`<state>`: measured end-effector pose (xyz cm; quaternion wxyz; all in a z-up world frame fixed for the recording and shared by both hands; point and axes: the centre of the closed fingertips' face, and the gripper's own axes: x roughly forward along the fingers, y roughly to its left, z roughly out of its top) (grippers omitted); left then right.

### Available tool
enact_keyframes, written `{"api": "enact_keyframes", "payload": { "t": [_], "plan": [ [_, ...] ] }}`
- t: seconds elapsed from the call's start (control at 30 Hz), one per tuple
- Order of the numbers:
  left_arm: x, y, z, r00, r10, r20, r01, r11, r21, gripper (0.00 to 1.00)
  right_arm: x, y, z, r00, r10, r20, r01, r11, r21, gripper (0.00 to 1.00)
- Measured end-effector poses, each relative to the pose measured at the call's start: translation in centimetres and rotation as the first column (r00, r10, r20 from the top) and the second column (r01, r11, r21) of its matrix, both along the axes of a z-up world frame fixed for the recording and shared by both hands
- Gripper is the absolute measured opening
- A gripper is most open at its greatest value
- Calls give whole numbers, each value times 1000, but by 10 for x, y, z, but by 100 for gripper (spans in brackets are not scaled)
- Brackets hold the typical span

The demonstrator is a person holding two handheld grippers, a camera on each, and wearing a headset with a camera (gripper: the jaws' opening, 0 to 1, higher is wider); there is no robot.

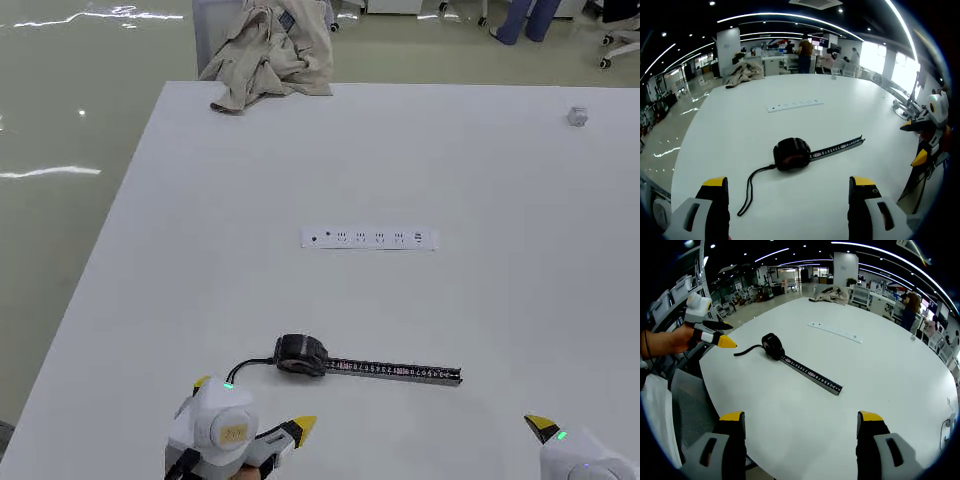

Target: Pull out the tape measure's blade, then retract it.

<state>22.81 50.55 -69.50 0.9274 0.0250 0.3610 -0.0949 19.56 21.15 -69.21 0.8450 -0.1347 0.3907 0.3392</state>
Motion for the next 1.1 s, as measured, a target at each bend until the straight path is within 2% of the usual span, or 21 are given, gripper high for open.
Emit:
{"api": "enact_keyframes", "payload": {
  "t": [0.37, 0.7, 1.1],
  "plan": [
    [21, -5, -8, 1000, -15, 0, 15, 1000, 8, 97, 12, 2, -9, 1000, 20, 3, -20, 1000, -16, 94],
    [31, -17, -16, 1000, -11, -12, 11, 1000, -3, 96, 26, -1, -17, 999, 35, 6, -34, 999, -32, 93],
    [41, -24, -24, 1000, 10, -24, -10, 1000, -8, 95, 43, -1, -25, 998, 66, 10, -66, 997, -44, 91]
  ]
}}
